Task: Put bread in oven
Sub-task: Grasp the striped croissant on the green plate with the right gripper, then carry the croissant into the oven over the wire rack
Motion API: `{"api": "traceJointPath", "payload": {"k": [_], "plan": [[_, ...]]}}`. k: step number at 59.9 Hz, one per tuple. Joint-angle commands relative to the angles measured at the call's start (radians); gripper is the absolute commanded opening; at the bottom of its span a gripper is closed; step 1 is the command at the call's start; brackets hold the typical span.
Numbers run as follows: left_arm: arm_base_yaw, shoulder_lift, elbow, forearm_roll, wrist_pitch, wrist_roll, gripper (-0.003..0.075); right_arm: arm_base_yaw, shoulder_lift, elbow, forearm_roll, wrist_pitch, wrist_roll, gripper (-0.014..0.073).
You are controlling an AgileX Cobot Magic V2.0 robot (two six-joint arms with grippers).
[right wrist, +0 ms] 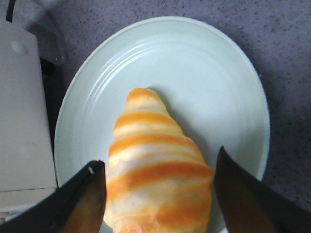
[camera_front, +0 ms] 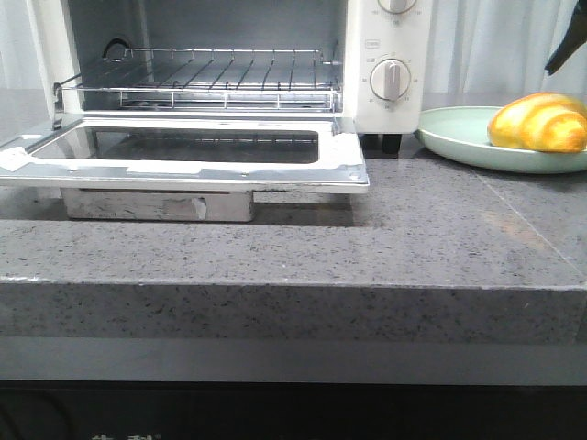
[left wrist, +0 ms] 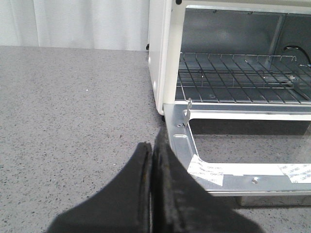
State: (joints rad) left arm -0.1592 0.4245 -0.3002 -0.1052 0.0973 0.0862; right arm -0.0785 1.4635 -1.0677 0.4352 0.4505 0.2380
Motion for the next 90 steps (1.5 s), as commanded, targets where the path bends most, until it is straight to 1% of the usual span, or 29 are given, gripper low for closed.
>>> {"api": "traceJointPath", "payload": {"k": [1,30,35,40,47,51,53,57,65,74,83,90], "plan": [[0.001,0.005,-0.028,-0.004,-0.085,-0.002,-0.002,-0.005,-0.006,-0.059,0.02,-0.005,-0.003,0.0497],[0.001,0.005,-0.028,-0.004,-0.103,-0.002,-0.002,-0.003,0.05,-0.069,0.022,0.075,-0.019,0.0497],[0.001,0.005,-0.028,-0.004,-0.103,-0.002,-0.002,-0.003,0.059,-0.069,0.022,0.084,-0.02,0.0479],[0.001,0.005,-0.028,-0.004,-0.103,-0.002,-0.002,-0.003,0.061,-0.069,0.024,0.091,-0.02,0.0392],[0.001,0.005,-0.028,-0.004,-0.103,-0.002,-0.002,-0.003,0.057,-0.069,0.054,0.093,-0.021,0.0184],[0.001,0.005,-0.028,-0.004,-0.103,-0.002,-0.002,-0.003,0.056,-0.069,0.067,0.093,-0.021,0.0085],[0.001,0.005,-0.028,-0.004,-0.103,-0.002,-0.002,-0.003,0.056,-0.069,0.072,0.093,-0.021,0.0043],[0.001,0.005,-0.028,-0.004,-0.103,-0.002,-0.002,-0.003,0.054,-0.069,0.08,0.1,-0.021,0.0001],[0.001,0.005,-0.028,-0.004,-0.103,-0.002,-0.002,-0.003,0.019,-0.069,0.081,0.109,-0.026,-0.0004],[0.001,0.005,-0.028,-0.004,-0.103,-0.002,-0.002,-0.003,-0.067,-0.069,0.081,0.114,-0.062,-0.0004],[0.001,0.005,-0.028,-0.004,-0.103,-0.002,-0.002,-0.002,-0.156,-0.058,0.081,0.173,-0.072,-0.0004],[0.001,0.005,-0.028,-0.004,-0.103,-0.002,-0.002,0.01,-0.234,-0.013,0.081,0.205,-0.086,-0.0004]]}}
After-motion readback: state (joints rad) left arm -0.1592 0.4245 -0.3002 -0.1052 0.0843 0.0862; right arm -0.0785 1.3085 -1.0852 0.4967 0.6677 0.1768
